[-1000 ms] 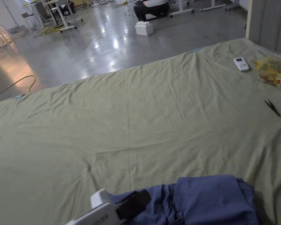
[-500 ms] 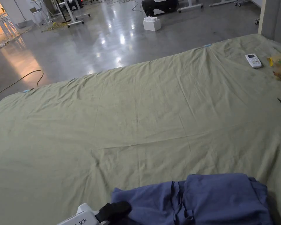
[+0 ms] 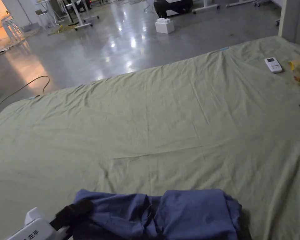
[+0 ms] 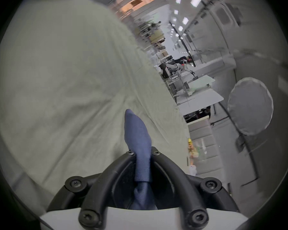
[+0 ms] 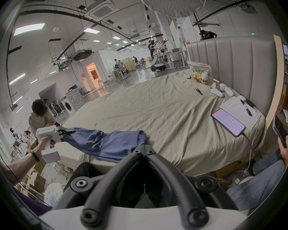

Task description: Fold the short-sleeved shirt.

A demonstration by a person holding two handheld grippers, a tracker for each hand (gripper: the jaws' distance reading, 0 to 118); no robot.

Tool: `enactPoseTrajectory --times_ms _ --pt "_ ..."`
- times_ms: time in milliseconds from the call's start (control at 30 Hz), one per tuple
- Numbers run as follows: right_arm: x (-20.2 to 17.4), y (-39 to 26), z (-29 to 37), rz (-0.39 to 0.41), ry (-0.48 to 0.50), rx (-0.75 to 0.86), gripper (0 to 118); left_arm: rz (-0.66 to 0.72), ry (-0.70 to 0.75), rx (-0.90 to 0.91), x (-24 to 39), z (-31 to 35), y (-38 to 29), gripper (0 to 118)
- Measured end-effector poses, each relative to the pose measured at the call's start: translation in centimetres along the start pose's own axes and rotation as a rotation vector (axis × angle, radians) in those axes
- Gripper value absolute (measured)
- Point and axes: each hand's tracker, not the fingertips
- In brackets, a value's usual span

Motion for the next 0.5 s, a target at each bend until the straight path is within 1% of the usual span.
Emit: enactPoseTrajectory --times_ms 100,167,200,300,400,500 --pt "-0.1 0.0 -0.1 -0.007 0.021 -0.001 0 -0.154 -0.098 -0.098 4.8 -0.9 -1.9 11" --pt "-0.4 0.0 0.2 0.018 0.020 0.003 0 -0.268 -0.110 -0.141 8.6 -2.3 -4.5 11" --pt "-0.5 0.0 0.5 0.034 0.012 0.010 0 -0.304 -0.146 -0.168 9.8 -3.5 -6.2 11" --pt "-0.3 -0.2 1.5 0.040 -0.004 0.019 0 -0.319 -0.255 -0.264 13.6 -7.1 -11.2 11" --pt "0.5 -0.6 2.4 0.019 -0.036 0.021 0 -0.359 -0.212 -0.345 15.4 -11.1 -15.9 13" --pt "1.2 -1.2 3.2 0.016 -0.084 0.012 0 -0.365 -0.138 -0.459 16.1 -13.2 -18.5 16"
